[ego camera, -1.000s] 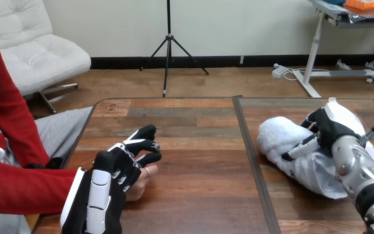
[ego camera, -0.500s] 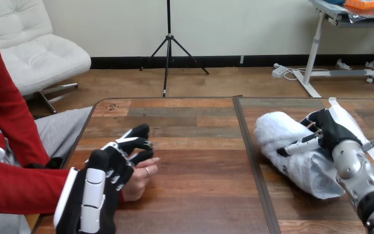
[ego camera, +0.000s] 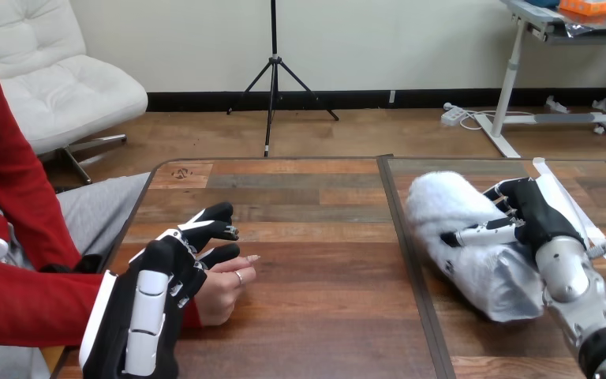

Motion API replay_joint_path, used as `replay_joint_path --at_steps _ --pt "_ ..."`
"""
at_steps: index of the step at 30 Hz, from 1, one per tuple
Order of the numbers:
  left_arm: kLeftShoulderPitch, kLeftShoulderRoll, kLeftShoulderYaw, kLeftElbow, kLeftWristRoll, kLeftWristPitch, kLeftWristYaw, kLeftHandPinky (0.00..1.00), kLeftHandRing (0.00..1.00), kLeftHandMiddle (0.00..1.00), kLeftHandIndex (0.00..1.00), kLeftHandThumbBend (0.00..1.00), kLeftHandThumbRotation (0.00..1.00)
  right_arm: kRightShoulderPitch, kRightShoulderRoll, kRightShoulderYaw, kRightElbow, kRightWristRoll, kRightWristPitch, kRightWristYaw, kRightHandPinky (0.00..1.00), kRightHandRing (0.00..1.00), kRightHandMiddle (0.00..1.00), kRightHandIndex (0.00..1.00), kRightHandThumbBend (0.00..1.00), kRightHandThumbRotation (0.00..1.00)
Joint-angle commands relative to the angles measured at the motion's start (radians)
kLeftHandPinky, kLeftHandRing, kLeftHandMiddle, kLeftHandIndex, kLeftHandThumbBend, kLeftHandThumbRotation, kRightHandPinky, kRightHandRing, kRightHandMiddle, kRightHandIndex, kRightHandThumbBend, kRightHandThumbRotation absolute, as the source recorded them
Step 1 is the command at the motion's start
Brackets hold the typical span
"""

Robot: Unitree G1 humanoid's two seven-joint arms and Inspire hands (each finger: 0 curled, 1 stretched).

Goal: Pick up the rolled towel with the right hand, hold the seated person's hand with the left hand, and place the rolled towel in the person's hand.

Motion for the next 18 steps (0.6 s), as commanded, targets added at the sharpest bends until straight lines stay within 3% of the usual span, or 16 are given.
replay_joint_path --at_steps 1,9,18 --pt "-0.069 -0.020 0.037 -0.028 0.034 -0.019 0.022 0.79 0.87 0.82 0.61 0.57 0.92 -0.029 0.003 -0.045 -0.070 0.033 -0.075 -0.031 0.35 0.40 0.45 0.46 0.77 0.00" --pt "-0.085 -0.013 0.065 -0.019 0.043 -0.007 0.037 0.67 0.80 0.78 0.63 0.54 0.87 -0.010 0.011 -0.105 -0.100 0.102 -0.149 -0.006 0.37 0.42 0.46 0.46 0.77 0.00" --pt "-0.106 -0.008 0.089 -0.009 0.048 0.001 0.043 0.55 0.73 0.73 0.63 0.48 0.83 0.005 0.008 -0.126 -0.141 0.129 -0.195 0.023 0.35 0.40 0.45 0.46 0.76 0.00"
